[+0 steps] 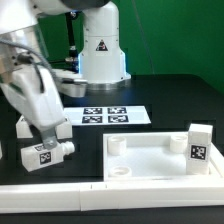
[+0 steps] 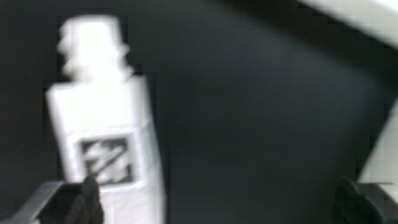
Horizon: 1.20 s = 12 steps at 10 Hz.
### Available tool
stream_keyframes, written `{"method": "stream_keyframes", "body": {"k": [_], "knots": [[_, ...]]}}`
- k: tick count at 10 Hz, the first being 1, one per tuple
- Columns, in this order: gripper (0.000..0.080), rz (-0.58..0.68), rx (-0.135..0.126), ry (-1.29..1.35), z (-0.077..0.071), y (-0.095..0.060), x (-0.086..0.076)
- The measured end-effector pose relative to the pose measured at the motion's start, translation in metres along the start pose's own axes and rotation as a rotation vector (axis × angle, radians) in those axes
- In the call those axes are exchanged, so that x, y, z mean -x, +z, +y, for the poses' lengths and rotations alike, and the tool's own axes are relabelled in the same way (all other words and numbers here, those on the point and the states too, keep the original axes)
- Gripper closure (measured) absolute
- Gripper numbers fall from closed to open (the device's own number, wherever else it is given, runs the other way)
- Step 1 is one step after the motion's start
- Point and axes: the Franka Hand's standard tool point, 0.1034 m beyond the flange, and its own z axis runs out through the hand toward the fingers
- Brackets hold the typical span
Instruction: Assemble square table
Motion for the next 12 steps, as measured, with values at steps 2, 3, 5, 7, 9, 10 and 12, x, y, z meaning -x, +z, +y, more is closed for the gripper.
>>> {"method": "stream_keyframes", "body": {"k": [2, 3, 5, 7, 9, 10, 12], "knots": [[0.0151, 0.041, 0.01, 0.0, 0.025, 0.011, -0.008], [0.0151, 0.055, 0.022, 0.001, 0.032, 0.021, -0.005], [0.0151, 0.065, 0.033, 0.005, 0.033, 0.037, 0.002], [0.0151, 0.072, 0.036, 0.004, 0.031, 0.04, 0.005], [0.024, 0.072, 0.037, 0.005, 0.032, 0.041, 0.005], [0.0442, 0.072, 0.038, 0.0, 0.032, 0.041, 0.005], [0.053, 0.066, 0.031, -0.101, 0.025, 0.032, 0.012]]}}
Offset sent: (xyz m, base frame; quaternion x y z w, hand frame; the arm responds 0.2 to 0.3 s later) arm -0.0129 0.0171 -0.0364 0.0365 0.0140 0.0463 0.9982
